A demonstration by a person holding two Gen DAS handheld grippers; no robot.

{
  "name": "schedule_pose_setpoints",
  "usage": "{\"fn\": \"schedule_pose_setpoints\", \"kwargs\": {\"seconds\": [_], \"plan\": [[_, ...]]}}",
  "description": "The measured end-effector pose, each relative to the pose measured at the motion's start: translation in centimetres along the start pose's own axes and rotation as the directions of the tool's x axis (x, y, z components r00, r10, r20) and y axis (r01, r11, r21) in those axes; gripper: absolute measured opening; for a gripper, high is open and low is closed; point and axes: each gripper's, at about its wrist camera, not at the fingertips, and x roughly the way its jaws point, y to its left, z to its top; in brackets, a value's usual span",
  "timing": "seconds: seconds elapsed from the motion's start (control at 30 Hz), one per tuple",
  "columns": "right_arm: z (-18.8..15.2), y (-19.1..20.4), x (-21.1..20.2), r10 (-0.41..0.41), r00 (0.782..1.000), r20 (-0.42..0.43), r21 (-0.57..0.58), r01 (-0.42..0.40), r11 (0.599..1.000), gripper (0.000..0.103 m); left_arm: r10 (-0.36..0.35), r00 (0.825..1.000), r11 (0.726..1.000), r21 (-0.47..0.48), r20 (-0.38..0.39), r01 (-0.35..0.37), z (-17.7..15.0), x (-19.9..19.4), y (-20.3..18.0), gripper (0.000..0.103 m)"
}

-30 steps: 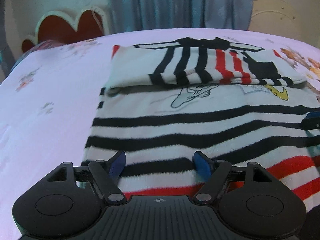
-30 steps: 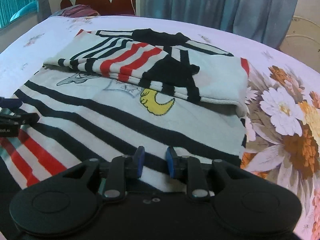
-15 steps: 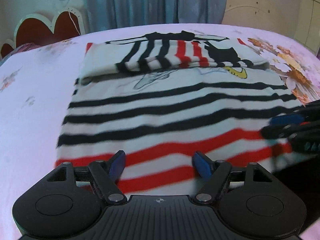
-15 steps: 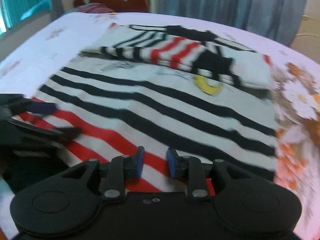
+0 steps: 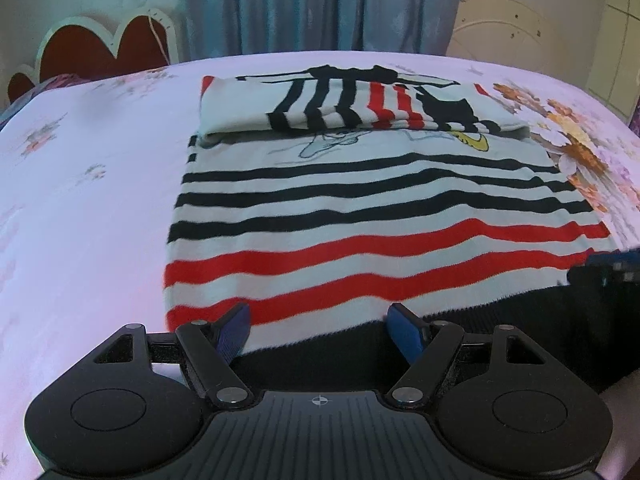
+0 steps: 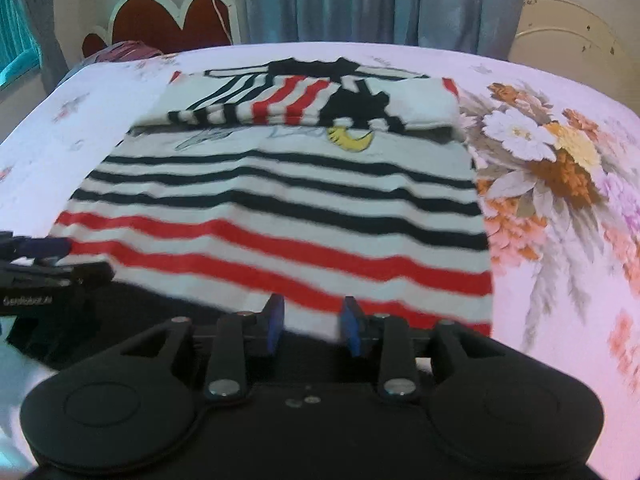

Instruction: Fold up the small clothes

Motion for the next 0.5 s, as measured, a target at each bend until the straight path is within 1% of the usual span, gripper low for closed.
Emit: {"fn": "schedule_pose_setpoints", "kwargs": {"seconds": [0.13, 0.17, 0.27, 0.4, 0.5], "plan": [[-1.4, 0.6, 0.2, -0.032, 0.999, -0.036, 0.002, 0.032, 0.999, 0.033, 0.012, 1.0, 1.0, -0.018, -0.009, -0.012, -0.6, -0.8, 0.9, 0.076], [-1.6, 0.6, 0.0, -0.036, 0.999, -0.033, 0.007, 0.036, 0.999, 0.033, 0.011, 1.0, 1.0, -0.02, -0.007, -0.011, -0.8, -0.9, 1.0, 0.077], [-2.1, 0.4, -0.9, -0.052, 0.998, -0.023, 0.035, 0.052, 0.998, 0.039, 0.014, 1.0, 1.0, -0.019, 0.008, -0.014, -1.5, -1.7, 1.6, 0.077], [-2.7, -0.4, -1.8, -0.068, 0.998, -0.015, 0.083, 0.069, 0.994, 0.039, 0.012, 1.0, 0.999, -0.031, 0.01, -0.012, -2.1, -2.4, 2.2, 0.08], [-3.2, -1.0, -2.5, -0.09, 0.996, -0.009, 0.109, 0.09, 0.99, 0.041, 0.002, 1.0, 0.998, -0.055, 0.005, -0.002, -2.5, -2.8, 2.9, 0.081]]}}
